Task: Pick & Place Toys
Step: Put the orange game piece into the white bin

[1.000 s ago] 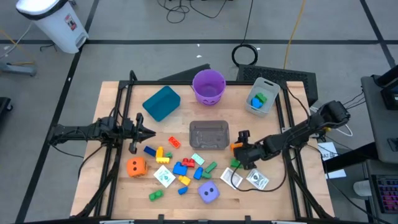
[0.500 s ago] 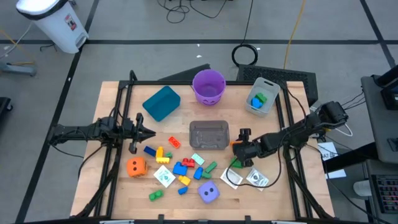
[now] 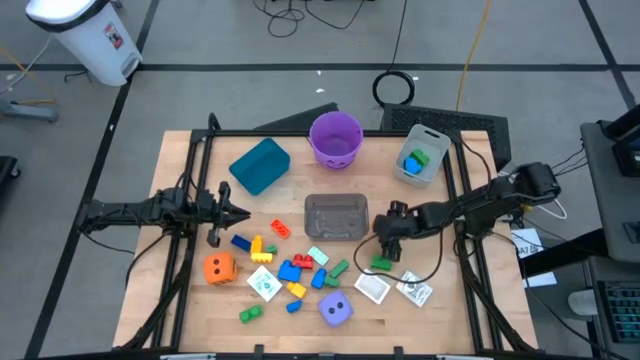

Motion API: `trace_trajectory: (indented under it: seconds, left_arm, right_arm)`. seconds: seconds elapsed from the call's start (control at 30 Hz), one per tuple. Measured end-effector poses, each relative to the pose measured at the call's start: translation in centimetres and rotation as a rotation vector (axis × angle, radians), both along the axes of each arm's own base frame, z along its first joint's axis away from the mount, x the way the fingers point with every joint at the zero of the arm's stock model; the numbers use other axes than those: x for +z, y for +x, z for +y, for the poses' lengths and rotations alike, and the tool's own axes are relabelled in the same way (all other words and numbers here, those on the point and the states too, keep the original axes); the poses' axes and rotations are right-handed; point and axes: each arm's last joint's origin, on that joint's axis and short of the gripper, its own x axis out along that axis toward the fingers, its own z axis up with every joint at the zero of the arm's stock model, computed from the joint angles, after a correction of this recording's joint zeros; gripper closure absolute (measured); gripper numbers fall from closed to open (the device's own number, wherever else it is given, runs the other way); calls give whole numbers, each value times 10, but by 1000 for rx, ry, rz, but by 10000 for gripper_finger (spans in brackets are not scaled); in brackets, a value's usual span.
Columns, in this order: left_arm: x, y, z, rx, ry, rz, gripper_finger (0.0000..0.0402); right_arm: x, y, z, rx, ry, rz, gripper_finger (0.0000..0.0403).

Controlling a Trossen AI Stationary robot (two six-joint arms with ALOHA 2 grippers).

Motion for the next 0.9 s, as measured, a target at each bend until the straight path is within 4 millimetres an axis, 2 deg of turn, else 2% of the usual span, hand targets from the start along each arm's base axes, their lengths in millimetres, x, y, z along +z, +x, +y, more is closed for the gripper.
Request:
trace_trajectory:
  seconds: [0.2, 0.4, 0.67, 0.9]
  left_arm:
    - [0, 0, 0, 0, 0, 0, 360]
    - [0, 0, 0, 0, 0, 0, 360]
    - [0, 0, 0, 0, 0, -1, 360]
    - [0, 0, 0, 0, 0, 0, 360]
  right_arm:
    - [-11, -8, -3, 7, 22, -18, 168]
    - [-6, -11, -3, 11, 24, -39, 218]
    - [21, -18, -5, 14, 37, -159, 286]
    - [49, -30, -7, 11, 53, -280, 284]
